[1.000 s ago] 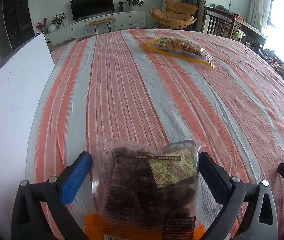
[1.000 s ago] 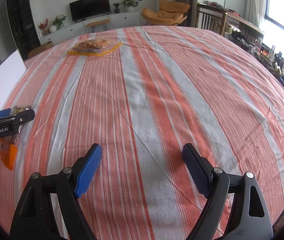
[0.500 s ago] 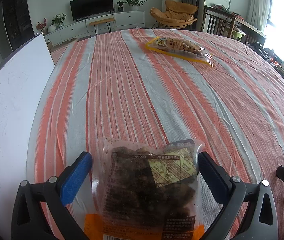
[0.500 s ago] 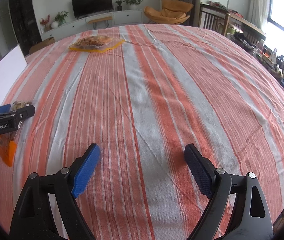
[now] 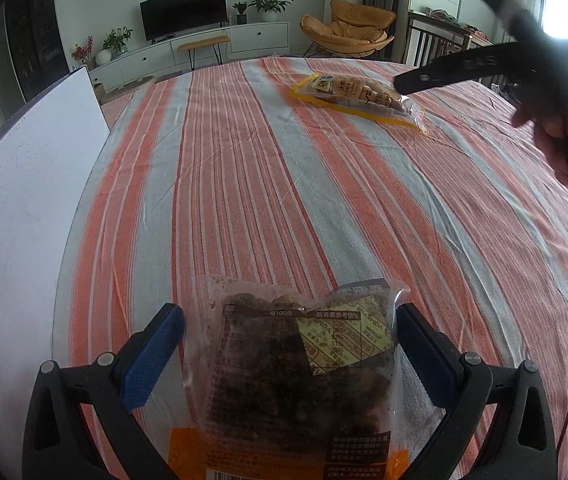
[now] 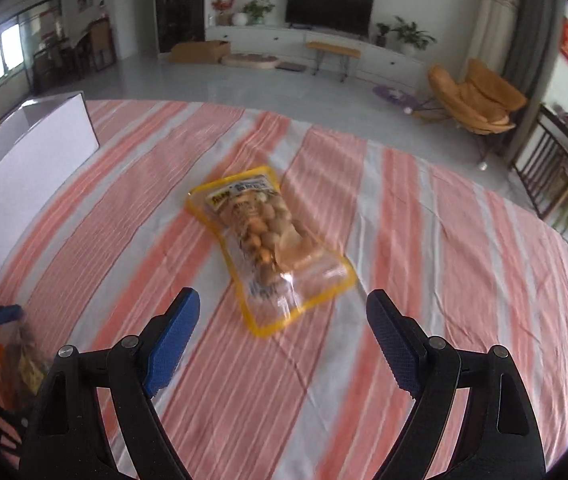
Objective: Organize snacks
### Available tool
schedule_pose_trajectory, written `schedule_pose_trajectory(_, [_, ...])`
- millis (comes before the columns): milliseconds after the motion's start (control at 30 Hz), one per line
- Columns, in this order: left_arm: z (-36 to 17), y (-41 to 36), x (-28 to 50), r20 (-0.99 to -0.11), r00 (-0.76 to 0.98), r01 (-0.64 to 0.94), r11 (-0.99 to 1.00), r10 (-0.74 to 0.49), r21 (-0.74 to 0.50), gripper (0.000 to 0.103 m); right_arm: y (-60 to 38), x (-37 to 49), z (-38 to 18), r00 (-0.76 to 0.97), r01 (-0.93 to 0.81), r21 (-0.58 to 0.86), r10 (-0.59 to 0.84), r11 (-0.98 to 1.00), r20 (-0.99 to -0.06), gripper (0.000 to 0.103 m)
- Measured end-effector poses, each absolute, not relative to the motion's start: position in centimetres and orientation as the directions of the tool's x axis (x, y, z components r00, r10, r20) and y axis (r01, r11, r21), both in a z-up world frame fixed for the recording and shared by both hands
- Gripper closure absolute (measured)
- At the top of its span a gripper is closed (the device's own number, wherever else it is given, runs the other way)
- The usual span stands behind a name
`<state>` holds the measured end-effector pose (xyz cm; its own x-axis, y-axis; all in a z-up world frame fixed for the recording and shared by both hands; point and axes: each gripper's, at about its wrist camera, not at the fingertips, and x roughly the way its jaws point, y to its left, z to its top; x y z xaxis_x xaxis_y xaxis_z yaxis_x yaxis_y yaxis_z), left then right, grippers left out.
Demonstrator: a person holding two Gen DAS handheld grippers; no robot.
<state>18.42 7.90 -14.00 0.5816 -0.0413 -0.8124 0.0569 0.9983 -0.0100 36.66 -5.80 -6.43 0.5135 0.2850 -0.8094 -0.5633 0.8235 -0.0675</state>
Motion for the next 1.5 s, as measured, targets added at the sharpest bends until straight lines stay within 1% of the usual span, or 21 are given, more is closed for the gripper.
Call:
schedule_pose_trajectory(100, [-14.0, 7.9, 18.4, -0.812, 0.582, 0.057, 0.998, -0.041, -0.010, 0.000, -2.8, 40.5, -8.7, 0.466, -0.602, -0.098, 0.248, 0.793, -0.849, 0.016])
schedule_pose_trajectory(200, [-14.0, 7.9, 18.4, -0.812, 0.582, 0.057, 0.998, -0.041, -0.010, 0.000, -0.8, 43.3, -11.3, 0.398, -0.595, -0.078, 0.209, 0.800, -0.893, 0.015])
schedule_pose_trajectory(267, [-14.0, 7.9, 18.4, -0.813, 0.581, 0.057, 0.998, -0.041, -0.010, 0.000, -1.8, 44.6, -11.5, 0.347, -0.531, 0.046, 0.267, 0.846, -0.899, 0.019])
schedule_pose_trajectory(300, [-14.0, 7.9, 18.4, -0.812, 0.582, 0.057, 0.998, -0.041, -0.010, 0.000, -2.1, 44.8, -11.2, 0.355, -0.507, 0.059, 0.271, 0.860, -0.895, 0.028])
schedule_pose_trajectory(367, [-13.9, 7.9, 18.4, -0.813, 0.581, 0.057, 0.998, -0.041, -0.010, 0.000, -3.0, 44.5, -10.6, 0.335, -0.473, 0.099, 0.283, 0.875, -0.899, 0.038])
schedule_pose_trajectory(467, [-13.8, 7.9, 18.4, -0.813, 0.581, 0.057, 0.998, -0.041, -0.010, 0.000, -5.1, 41.9, -10.1, 0.337, -0.401, 0.089, 0.237, 0.912, -0.911, 0.038])
schedule_pose_trajectory(600, [-13.8, 7.9, 18.4, -0.813, 0.581, 0.057, 0.998, -0.041, -0.010, 0.000, -9.9, 34.7, -9.7, 0.368, -0.207, 0.152, 0.221, 0.967, -0.903, 0.037])
schedule_pose_trajectory(667, [-13.8, 7.9, 18.4, -0.813, 0.581, 0.057, 0.998, -0.041, -0.010, 0.000, -11.5, 30.0, -9.6, 0.407, -0.128, 0.142, 0.182, 0.982, -0.895, 0.037])
schedule_pose_trajectory(800, [-13.8, 7.9, 18.4, -0.813, 0.581, 0.057, 0.998, -0.041, -0.010, 0.000, -11.6, 20.4, -9.6, 0.520, -0.060, 0.094, 0.112, 0.994, -0.847, 0.034])
schedule_pose_trajectory(867, [-13.8, 7.9, 18.4, -0.813, 0.581, 0.057, 0.998, -0.041, -0.010, 0.000, -11.4, 17.3, -9.8, 0.570, -0.023, 0.084, 0.082, 0.996, -0.818, 0.032])
schedule_pose_trajectory(933, [-13.8, 7.9, 18.4, -0.813, 0.581, 0.057, 0.998, -0.041, -0.010, 0.000, -11.1, 16.6, -10.1, 0.596, -0.004, 0.059, 0.050, 0.998, -0.802, 0.028])
schedule_pose_trajectory(1000, [-13.8, 7.9, 18.4, -0.813, 0.581, 0.057, 0.998, -0.041, -0.010, 0.000, -10.8, 17.3, -10.3, 0.602, -0.001, 0.018, 0.015, 1.000, -0.798, 0.016])
schedule_pose_trajectory(1033, [-13.8, 7.9, 18.4, -0.813, 0.581, 0.057, 0.998, -0.041, -0.010, 0.000, -10.3, 18.0, -10.5, 0.598, -0.010, -0.005, 0.002, 1.000, -0.801, 0.014])
schedule_pose_trajectory(1100, [-13.8, 7.9, 18.5, -0.813, 0.581, 0.057, 0.998, -0.041, -0.010, 0.000, -10.0, 19.1, -10.8, 0.595, -0.012, -0.003, 0.005, 1.000, -0.804, 0.009])
schedule_pose_trajectory(1167, [-13.8, 8.0, 18.5, -0.813, 0.581, 0.057, 0.998, -0.041, -0.010, 0.000, -10.2, 19.7, -10.9, 0.591, -0.006, 0.005, 0.007, 1.000, -0.807, 0.008])
schedule_pose_trajectory(1500, [-13.8, 7.9, 18.5, -0.813, 0.581, 0.057, 0.998, -0.042, -0.010, 0.000, -10.2, 18.5, -11.3, 0.593, -0.005, 0.008, 0.010, 1.000, -0.805, 0.008])
